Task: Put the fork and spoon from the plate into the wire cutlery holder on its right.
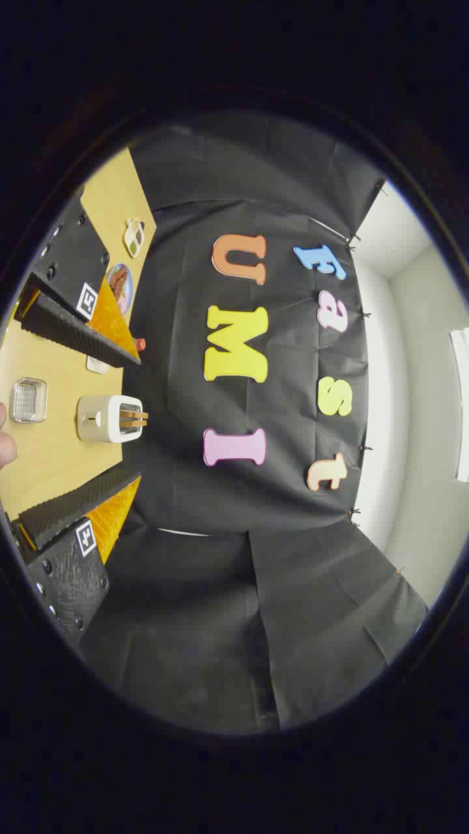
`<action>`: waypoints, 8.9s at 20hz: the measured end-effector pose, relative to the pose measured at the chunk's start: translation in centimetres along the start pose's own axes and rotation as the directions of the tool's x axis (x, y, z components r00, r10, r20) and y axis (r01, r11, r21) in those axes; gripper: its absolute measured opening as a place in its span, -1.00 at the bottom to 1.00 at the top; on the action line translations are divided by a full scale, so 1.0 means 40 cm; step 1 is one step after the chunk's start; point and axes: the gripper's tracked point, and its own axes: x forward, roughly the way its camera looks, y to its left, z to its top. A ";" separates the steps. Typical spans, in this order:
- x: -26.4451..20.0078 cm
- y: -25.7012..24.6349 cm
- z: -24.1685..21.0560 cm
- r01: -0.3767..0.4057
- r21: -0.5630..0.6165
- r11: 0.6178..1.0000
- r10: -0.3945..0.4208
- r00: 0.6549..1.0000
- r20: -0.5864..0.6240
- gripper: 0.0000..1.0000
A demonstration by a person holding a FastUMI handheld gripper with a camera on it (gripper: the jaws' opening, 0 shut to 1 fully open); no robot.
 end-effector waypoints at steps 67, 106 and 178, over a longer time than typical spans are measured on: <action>0.063 0.553 -0.912 -0.197 -0.063 0.978 0.064 0.579 -0.813 -0.86; 0.031 0.057 -0.632 0.140 0.118 0.983 0.105 0.098 -0.990 -0.81; -0.002 0.113 -0.419 -0.035 -0.004 0.999 0.011 0.424 -0.906 -0.98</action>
